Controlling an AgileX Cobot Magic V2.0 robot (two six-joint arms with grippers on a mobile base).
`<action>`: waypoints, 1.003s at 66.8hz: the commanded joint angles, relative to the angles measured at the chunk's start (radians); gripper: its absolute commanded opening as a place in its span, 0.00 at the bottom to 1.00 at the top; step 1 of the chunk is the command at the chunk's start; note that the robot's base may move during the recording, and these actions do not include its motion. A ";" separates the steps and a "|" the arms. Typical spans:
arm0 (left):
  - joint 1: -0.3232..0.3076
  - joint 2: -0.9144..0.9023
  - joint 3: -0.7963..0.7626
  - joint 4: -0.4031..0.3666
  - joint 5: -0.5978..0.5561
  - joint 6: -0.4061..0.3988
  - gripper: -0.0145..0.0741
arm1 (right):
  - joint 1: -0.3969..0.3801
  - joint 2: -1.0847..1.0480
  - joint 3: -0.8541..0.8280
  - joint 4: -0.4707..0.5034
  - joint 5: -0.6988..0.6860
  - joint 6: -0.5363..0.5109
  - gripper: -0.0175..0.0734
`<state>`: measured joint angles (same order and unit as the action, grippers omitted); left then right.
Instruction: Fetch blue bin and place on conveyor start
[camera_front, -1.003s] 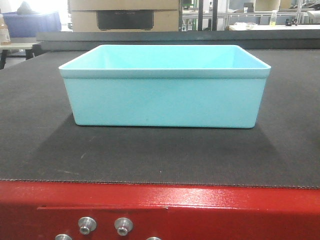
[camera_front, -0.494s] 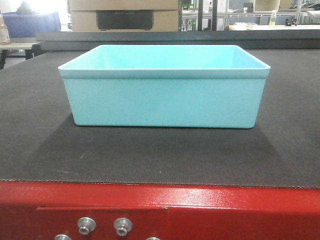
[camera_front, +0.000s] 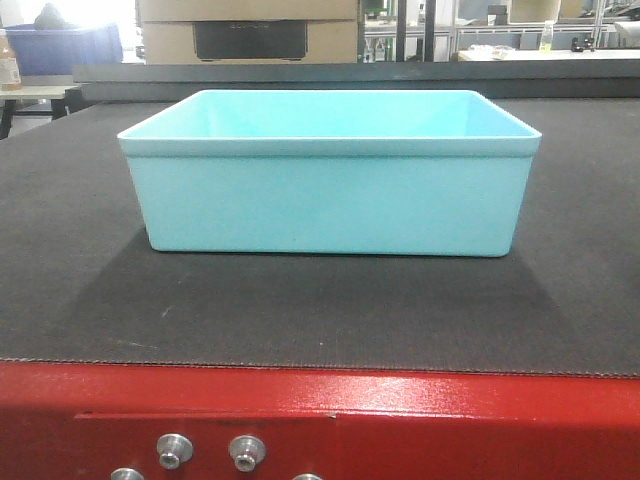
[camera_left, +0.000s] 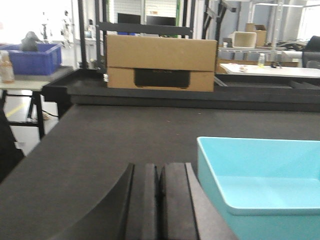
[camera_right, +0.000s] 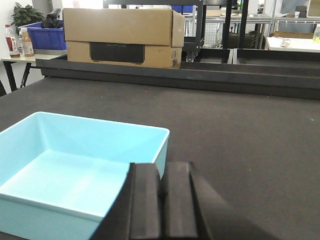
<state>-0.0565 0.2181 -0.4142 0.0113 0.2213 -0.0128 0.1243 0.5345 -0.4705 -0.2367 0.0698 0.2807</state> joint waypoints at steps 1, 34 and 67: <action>0.045 -0.039 0.042 -0.072 -0.028 0.089 0.04 | -0.003 -0.008 0.000 -0.006 -0.026 -0.001 0.01; 0.103 -0.218 0.414 -0.091 -0.156 0.094 0.04 | -0.003 -0.010 0.001 -0.006 -0.027 -0.001 0.01; 0.103 -0.218 0.414 -0.091 -0.163 0.094 0.04 | -0.003 -0.010 0.001 -0.006 -0.027 -0.001 0.01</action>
<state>0.0419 0.0058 0.0024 -0.0741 0.0766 0.0799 0.1243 0.5322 -0.4705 -0.2367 0.0643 0.2807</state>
